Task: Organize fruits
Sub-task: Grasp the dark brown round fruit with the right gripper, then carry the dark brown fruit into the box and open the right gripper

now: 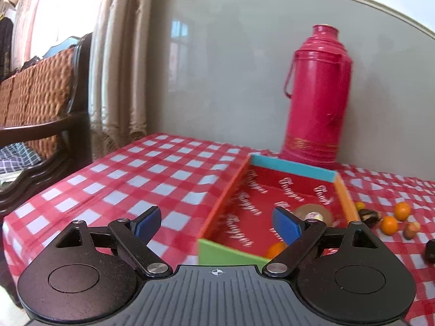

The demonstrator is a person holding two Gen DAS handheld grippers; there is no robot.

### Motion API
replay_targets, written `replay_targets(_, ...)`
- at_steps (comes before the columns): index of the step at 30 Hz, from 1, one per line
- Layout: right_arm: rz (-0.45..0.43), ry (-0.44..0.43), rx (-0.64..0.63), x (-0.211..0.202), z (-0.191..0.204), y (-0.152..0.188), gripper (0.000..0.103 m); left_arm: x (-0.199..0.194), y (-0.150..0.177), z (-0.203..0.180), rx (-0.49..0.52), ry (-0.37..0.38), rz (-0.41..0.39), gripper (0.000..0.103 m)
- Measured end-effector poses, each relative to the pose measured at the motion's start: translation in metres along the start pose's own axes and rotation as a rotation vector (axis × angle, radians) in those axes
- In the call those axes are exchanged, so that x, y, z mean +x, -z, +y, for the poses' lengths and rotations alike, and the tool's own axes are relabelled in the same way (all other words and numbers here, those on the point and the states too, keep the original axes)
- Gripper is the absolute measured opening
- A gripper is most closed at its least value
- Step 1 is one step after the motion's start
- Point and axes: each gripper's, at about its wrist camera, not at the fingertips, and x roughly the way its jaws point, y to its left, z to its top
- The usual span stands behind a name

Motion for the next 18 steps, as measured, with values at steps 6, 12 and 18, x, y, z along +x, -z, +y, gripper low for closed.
replay_targets(6, 0.084, 0.007, 0.017, 0.015, -0.001, 0.000, 0.033, 0.002, 0.003, 0.017, -0.004, -0.006, 0.020, 0.088)
replay_targets(12, 0.045, 0.003, 0.018, 0.006, 0.010, -0.005, 0.033, 0.000, 0.004, 0.028, -0.012, -0.007, 0.026, 0.088)
replay_targets(18, -0.037, -0.087, -0.032, -0.013, 0.048, -0.015, 0.033, -0.008, 0.004, 0.044, -0.007, -0.027, 0.018, 0.088)
